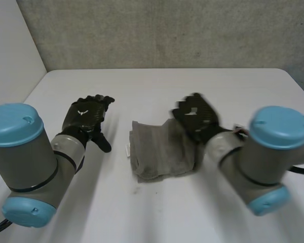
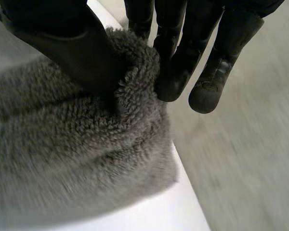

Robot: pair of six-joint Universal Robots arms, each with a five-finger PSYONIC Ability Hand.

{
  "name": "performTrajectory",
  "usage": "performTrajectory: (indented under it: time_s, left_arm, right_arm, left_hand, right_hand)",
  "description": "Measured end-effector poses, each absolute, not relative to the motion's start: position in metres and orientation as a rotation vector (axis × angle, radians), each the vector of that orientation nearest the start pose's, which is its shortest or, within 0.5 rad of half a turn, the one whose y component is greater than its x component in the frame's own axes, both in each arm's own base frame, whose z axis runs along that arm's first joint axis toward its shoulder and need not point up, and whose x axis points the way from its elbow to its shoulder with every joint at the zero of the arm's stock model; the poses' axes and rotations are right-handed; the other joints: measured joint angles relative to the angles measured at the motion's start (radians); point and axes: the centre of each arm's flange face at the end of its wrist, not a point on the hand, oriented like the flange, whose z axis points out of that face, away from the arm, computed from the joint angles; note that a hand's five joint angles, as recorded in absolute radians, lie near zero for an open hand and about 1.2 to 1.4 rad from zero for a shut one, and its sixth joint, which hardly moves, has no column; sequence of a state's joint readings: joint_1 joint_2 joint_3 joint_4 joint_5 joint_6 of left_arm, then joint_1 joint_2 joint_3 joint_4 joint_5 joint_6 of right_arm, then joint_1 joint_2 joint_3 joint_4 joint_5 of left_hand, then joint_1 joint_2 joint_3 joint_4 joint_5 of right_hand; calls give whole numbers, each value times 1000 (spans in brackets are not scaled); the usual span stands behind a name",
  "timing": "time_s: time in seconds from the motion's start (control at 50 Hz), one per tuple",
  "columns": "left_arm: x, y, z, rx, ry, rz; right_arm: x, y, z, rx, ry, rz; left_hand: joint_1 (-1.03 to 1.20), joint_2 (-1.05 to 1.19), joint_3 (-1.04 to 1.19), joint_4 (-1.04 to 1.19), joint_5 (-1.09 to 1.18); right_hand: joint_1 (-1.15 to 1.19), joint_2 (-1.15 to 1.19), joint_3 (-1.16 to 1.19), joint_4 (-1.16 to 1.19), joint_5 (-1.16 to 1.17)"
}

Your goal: Fold the towel.

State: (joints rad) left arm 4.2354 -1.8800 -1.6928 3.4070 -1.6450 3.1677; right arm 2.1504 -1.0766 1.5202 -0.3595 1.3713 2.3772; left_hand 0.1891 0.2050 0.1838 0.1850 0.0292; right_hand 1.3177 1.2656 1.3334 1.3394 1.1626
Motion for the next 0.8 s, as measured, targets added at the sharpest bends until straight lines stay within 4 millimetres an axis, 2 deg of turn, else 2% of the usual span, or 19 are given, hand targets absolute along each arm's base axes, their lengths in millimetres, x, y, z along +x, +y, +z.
performTrajectory:
  time_s: [0.08, 0.12, 0.2, 0.22, 0.26, 0.3, 0.32, 0.34, 0.4, 0.48, 0.6, 0.68, 0.74, 0.8]
  left_arm:
    - [-265, -252, 198, 544, 2522, -2164]
    - [-261, -254, 199, 529, 2518, -2164]
    - [-257, -256, 200, 509, 2511, -2164]
    - [-256, -256, 200, 507, 2510, -2165]
    - [-255, -256, 201, 502, 2509, -2166]
    - [-255, -256, 202, 500, 2506, -2169]
    - [-255, -256, 202, 500, 2505, -2170]
    - [-255, -257, 203, 500, 2502, -2175]
    - [-257, -258, 206, 501, 2492, -2194]
    - [-261, -260, 214, 505, 2470, -2233]
    - [-275, -261, 227, 534, 2438, -2314]
    - [-291, -255, 228, 576, 2465, -2338]
    - [-302, -250, 224, 603, 2513, -2325]
    - [-316, -241, 210, 638, 2619, -2260]
  right_arm:
    - [373, -214, 175, -1718, 1532, -1995]
    - [390, -189, 161, -1815, 1458, -1875]
    - [403, -159, 138, -1937, 1379, -1721]
    - [403, -157, 136, -1947, 1373, -1709]
    - [404, -151, 132, -1971, 1358, -1676]
    - [404, -148, 133, -1969, 1353, -1668]
    - [404, -148, 134, -1965, 1354, -1669]
    - [403, -149, 139, -1944, 1361, -1676]
    - [400, -151, 154, -1868, 1392, -1699]
    - [390, -162, 177, -1707, 1480, -1728]
    - [356, -200, 211, -1299, 1716, -1773]
    - [332, -225, 219, -1028, 1868, -1765]
    - [320, -237, 220, -908, 1935, -1739]
    - [311, -248, 215, -816, 2001, -1690]
  left_hand:
    - [-8, 0, -9, -8, -1]
    - [-10, 0, -12, -12, -1]
    - [-12, 0, -12, -13, -2]
    - [-12, 0, -12, -13, -2]
    - [-12, 0, -12, -13, -3]
    - [-12, 0, -12, -13, -3]
    - [-12, 0, -12, -13, -3]
    - [-12, 0, -12, -13, -3]
    - [-12, 0, -12, -13, -3]
    - [-12, 0, -12, -13, -3]
    - [-12, 0, -12, -13, -3]
    - [-12, 0, -12, -13, -3]
    - [-12, 0, -12, -13, -3]
    - [-12, 0, -12, -13, -3]
  right_hand:
    - [3, 9, 5, 0, 0]
    - [3, 12, 8, 0, 0]
    - [2, 13, 5, -2, -3]
    - [-12, 6, -11, -18, -20]
    - [-235, -200, -243, -250, -259]
    - [-646, -601, -600, -635, -651]
    - [-744, -721, -694, -733, -749]
    - [-923, -899, -881, -918, -932]
    - [-1068, -1013, -1082, -1085, -1101]
    - [-1082, -1013, -1089, -1085, -1103]
    - [-1084, -1013, -1089, -1085, -1103]
    - [-1085, -1013, -1089, -1085, -1103]
    - [-1085, -1013, -1089, -1085, -1103]
    - [-1086, -1013, -1089, -1085, -1103]
